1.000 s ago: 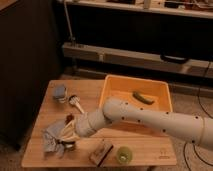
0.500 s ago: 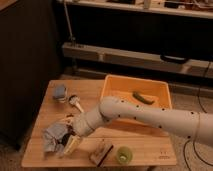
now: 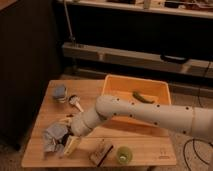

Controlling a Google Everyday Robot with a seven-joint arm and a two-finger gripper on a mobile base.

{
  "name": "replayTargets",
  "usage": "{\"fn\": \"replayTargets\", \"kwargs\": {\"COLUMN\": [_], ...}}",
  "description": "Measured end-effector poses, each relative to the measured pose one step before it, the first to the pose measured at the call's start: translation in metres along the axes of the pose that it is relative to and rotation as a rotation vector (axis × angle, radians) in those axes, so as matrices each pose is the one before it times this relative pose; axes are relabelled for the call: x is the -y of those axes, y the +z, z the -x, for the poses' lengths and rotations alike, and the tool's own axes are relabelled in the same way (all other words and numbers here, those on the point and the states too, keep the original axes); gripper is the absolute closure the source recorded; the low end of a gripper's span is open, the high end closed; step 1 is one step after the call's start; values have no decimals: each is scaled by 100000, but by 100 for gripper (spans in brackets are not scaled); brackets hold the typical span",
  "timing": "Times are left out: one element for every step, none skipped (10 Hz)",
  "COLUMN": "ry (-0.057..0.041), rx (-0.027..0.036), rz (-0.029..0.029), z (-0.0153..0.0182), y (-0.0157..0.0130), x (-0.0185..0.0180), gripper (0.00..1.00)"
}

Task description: Place fork in tray

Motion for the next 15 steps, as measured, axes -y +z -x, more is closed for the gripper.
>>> {"fn": "replayTargets", "kwargs": {"ry": [-111, 75, 221, 243, 211, 277, 118, 51, -8, 87, 112, 297, 303, 98, -22], "rx": [-571, -242, 1, 83, 131, 259, 337, 249, 371, 196, 138, 144, 233, 436, 274], "rz": [1289, 865, 642, 391, 258, 481, 304, 413, 687, 845, 514, 640, 708, 801, 657], "z": [-115, -159, -233, -138, -135, -155, -85, -97, -84, -85, -40, -132, -115, -32, 1], "y": [560, 355, 327, 232, 163, 297, 208, 195, 336, 378, 254, 274, 318, 325, 238], "x": [110, 103, 157, 138, 106, 189, 158, 108, 175, 82, 80, 37, 46, 34, 39], "gripper": [20, 20, 20, 20, 20, 20, 20, 20, 20, 20, 20, 20, 20, 20, 20]}}
